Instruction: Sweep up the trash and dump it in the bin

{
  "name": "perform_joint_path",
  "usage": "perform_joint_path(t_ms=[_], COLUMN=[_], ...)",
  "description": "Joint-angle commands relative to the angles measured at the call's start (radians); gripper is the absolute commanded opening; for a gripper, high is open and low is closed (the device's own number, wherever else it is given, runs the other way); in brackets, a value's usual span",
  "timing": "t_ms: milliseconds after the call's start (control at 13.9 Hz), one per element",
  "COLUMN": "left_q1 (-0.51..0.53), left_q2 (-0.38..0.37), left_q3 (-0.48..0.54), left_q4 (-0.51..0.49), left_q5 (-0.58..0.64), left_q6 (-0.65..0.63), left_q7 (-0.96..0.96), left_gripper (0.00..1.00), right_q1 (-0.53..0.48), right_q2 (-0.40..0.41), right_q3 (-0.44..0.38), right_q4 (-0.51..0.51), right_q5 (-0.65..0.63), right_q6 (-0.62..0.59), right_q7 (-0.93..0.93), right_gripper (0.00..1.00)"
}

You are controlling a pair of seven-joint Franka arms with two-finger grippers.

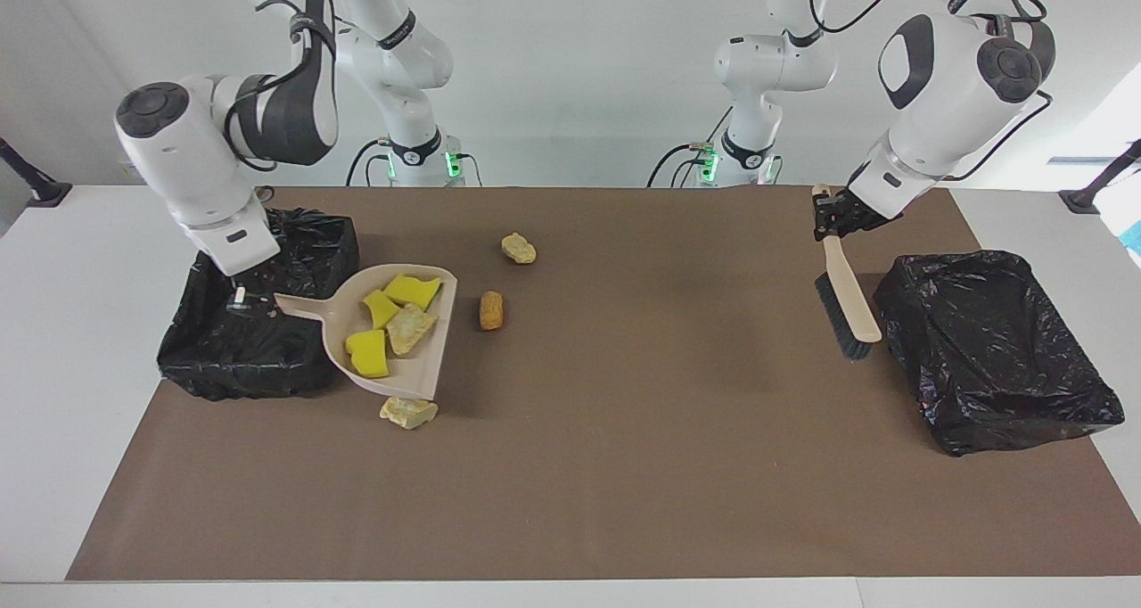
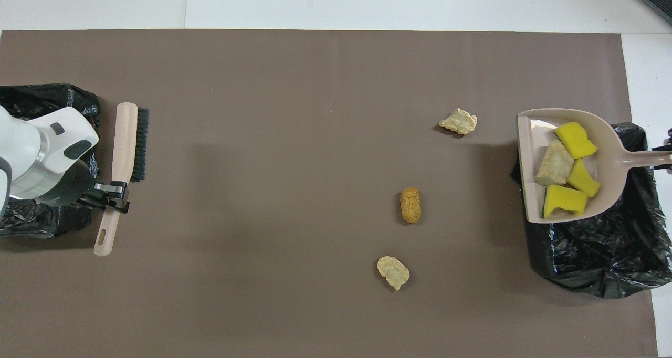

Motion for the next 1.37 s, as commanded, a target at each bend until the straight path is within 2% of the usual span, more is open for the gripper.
perform_joint_path(t_ms=[0, 288, 648, 864, 1152, 1296], left_q1=[-0.004, -0.008, -0.027, -0.045, -0.082, -0.112], left_q2=[-0.028, -0.028, -0.027, -0.027, -0.024, -0.043], left_q3=[-0.004, -0.004, -0.009, -0.011, -0.011, -0.012], left_q4=[-0.051, -0.089, -0.151, -0.195, -0.270, -0.310], left_q5=[0.020, 0.020, 0.020, 0.021, 0.021, 0.038], left_q6=[0.035, 0.060, 0.104, 0.142, 0.219, 0.212], left_q7=[0.011, 0.011, 0.002, -0.016, -0.065, -0.078], left_gripper=[0.00, 0.00, 0.00, 0.00, 0.00, 0.00], right_q1=[-0.051, 0.005, 0.103, 0.114, 0.113, 0.113], right_q2=[-0.037, -0.089, -0.177, -0.189, -0.261, -0.261], right_q3=[-0.006, 0.008, 0.009, 0.011, 0.014, 0.015], right_q4=[0.008, -0.009, -0.147, -0.120, -0.098, -0.077], right_q5=[-0.085, -0.403, -0.738, -0.805, -0.786, -0.745], right_q6=[-0.018, -0.015, -0.031, -0.109, -0.139, -0.175], right_q7=[-0.052, 0.094, 0.361, 0.392, 0.341, 0.337], right_gripper=[0.00, 0.00, 0.00, 0.00, 0.00, 0.00])
